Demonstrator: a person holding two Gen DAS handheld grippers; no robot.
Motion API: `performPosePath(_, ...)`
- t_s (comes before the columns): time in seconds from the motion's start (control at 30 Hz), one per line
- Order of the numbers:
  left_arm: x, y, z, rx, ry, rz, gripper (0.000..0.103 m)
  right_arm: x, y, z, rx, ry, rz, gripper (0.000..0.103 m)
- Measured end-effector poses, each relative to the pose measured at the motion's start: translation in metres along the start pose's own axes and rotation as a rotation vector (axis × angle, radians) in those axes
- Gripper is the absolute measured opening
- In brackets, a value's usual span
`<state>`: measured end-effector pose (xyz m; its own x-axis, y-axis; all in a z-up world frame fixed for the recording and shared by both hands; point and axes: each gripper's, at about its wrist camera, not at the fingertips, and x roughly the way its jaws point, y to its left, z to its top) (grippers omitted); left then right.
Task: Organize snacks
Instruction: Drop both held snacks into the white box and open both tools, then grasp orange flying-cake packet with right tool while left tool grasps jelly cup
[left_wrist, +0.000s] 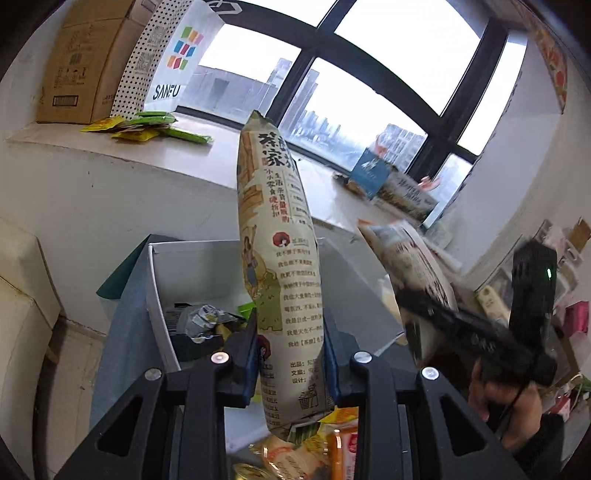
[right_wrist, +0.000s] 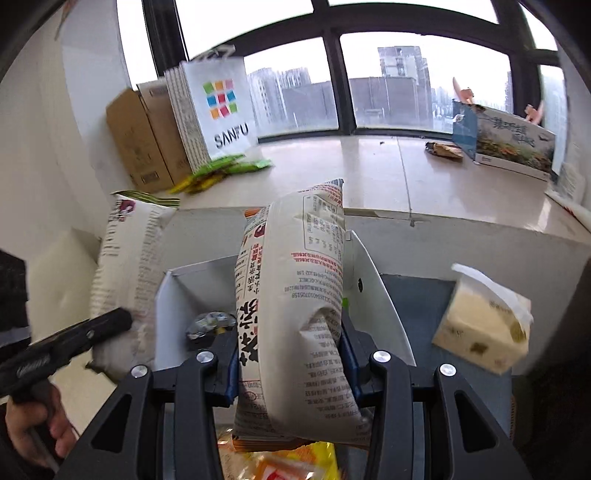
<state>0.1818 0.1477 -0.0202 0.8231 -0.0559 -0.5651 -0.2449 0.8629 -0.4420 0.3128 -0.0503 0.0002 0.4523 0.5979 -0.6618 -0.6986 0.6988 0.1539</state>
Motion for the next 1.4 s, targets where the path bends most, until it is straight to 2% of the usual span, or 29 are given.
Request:
performPosePath(0.1, 0.015, 0.009, 0.001, -0.002, 0.033, 0.038, 0.034, 0.028, -0.002, 0.012, -0.034, 0.042, -0.03, 0.046)
performPosePath(0.17, 0.026, 0.016, 0.002, -0.026, 0.074, 0.063, 0.042, 0.042, -0.003, 0.018, -0.047, 0.063, -0.03, 0.049)
performPosePath(0.2, 0.03, 0.018, 0.001, -0.024, 0.089, 0.088, 0.066, 0.048, -0.003, 0.019, -0.062, 0.073, -0.035, 0.065)
performPosePath(0.23, 0.034, 0.02, 0.001, -0.015, 0.101, 0.121, 0.099, 0.054, -0.002, 0.02, -0.077, 0.08, -0.07, 0.096)
performPosePath(0.27, 0.035, 0.021, -0.001, -0.012, 0.101, 0.133, 0.102, 0.056, -0.001, 0.02, -0.087, 0.074, -0.102, 0.103)
performPosePath(0.33, 0.035, 0.022, -0.006, 0.002, 0.117, 0.138, 0.103, 0.052, 0.003, 0.017, -0.121, 0.031, -0.144, 0.103)
performPosePath(0.43, 0.029, 0.023, -0.012, 0.01, 0.121, 0.132, 0.103, 0.043, 0.003, 0.014, -0.113, 0.009, -0.153, 0.103)
performPosePath(0.57, 0.009, 0.016, -0.017, 0.042, 0.099, 0.129, 0.103, 0.02, 0.004, 0.006, -0.073, -0.023, -0.101, 0.103)
performPosePath(0.73, -0.031, -0.008, -0.034, 0.137, 0.052, 0.095, 0.103, -0.03, 0.012, -0.021, -0.073, -0.095, -0.043, 0.103)
performPosePath(0.83, -0.056, -0.027, -0.051, 0.213, 0.018, 0.061, 0.103, -0.063, 0.018, -0.051, -0.075, -0.119, -0.009, 0.103)
performPosePath(0.9, -0.07, -0.037, -0.063, 0.249, -0.019, 0.064, 0.103, -0.085, 0.023, -0.072, -0.083, -0.15, 0.004, 0.103)
performPosePath(1.0, -0.084, -0.046, -0.08, 0.27, -0.026, 0.051, 0.103, -0.11, 0.031, -0.1, -0.087, -0.169, -0.026, 0.103)
performPosePath(1.13, -0.1, -0.049, -0.107, 0.277, -0.029, 0.004, 0.103, -0.136, 0.035, -0.142, -0.051, -0.182, -0.053, 0.103)
performPosePath(1.27, -0.104, -0.047, -0.138, 0.276, 0.01, 0.012, 0.103, -0.152, 0.031, -0.186, 0.036, -0.187, -0.107, 0.103)
performPosePath(1.33, -0.106, -0.047, -0.149, 0.267, 0.023, 0.009, 0.103, -0.153, 0.029, -0.203, 0.074, -0.163, -0.1, 0.103)
performPosePath(1.4, -0.11, -0.049, -0.158, 0.277, 0.028, 0.007, 0.103, -0.151, 0.032, -0.219, 0.076, -0.137, -0.131, 0.103)
